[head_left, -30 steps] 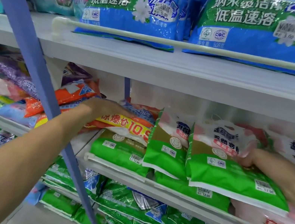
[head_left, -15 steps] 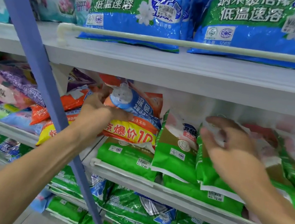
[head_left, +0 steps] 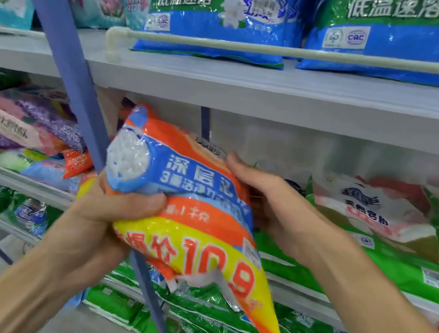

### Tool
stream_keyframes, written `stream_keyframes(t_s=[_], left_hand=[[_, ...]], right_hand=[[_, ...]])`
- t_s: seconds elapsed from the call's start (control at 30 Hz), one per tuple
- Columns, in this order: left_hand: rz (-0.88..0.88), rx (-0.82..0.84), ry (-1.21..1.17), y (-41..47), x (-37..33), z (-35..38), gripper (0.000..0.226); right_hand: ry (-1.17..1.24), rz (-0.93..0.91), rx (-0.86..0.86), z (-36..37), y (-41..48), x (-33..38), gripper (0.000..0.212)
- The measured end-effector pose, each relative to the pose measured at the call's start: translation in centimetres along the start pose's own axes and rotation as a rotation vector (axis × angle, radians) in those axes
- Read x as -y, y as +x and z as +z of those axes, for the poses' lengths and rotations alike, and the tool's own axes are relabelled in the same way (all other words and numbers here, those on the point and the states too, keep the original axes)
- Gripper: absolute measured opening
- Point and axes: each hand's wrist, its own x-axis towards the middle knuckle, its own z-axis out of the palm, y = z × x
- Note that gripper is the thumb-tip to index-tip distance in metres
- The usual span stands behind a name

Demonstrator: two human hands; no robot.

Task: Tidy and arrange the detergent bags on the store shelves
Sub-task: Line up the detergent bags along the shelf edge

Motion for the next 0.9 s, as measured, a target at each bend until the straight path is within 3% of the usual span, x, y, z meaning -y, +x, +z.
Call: stream_keyframes(t_s=[0.13,0.2,0.33,0.37,0.47,0.53,0.63,0.8,0.9], left_hand=[[-0.026,0.029,0.108,-1.6,0.1,0.7,0.09],[-0.059,0.022,0.188,-2.2,-0.3,0.8,0.098],[-0.336,0.01,0.211,-1.6,-1.3,2.1,0.124],[-0.415,0.021,0.207,-1.2,-1.4,2.8,0.115],[-0.483,0.11,0.27,-1.7,-2.0,5.2,0.051],[-0.468,0.044,0.237,-1.9,-1.7,5.4,0.033],[-0.445,-0.088,0.168,-3.5,-2.5,5.0,0.031],[-0.319,-0.171,0.161,-8.0,-6.6,5.1,0.035],[-0.183,-0.253,0.152,-9.9,-11.2,5.8,0.038]], right_hand=[[0.346,0.136,-0.004,-0.1,-1.6,-0.7,0.06],[0.479,0.104,-0.024,-0.5,-2.8,-0.7,0.049],[0.541,0.022,-0.067,-1.5,-5.0,0.4,0.04],[0.529,0.023,-0.068,-1.3,-5.4,0.7,0.038],[0.507,0.042,-0.042,-0.7,-6.8,0.9,0.033],[0.535,0.0,-0.047,-1.1,-8.0,1.0,0.034],[0.474,-0.077,-0.061,-2.1,-10.2,0.7,0.043],[0.264,-0.25,-0.082,-1.2,-14.4,3.0,0.063],[0.267,-0.38,-0.076,0.7,-16.4,6.8,0.054]])
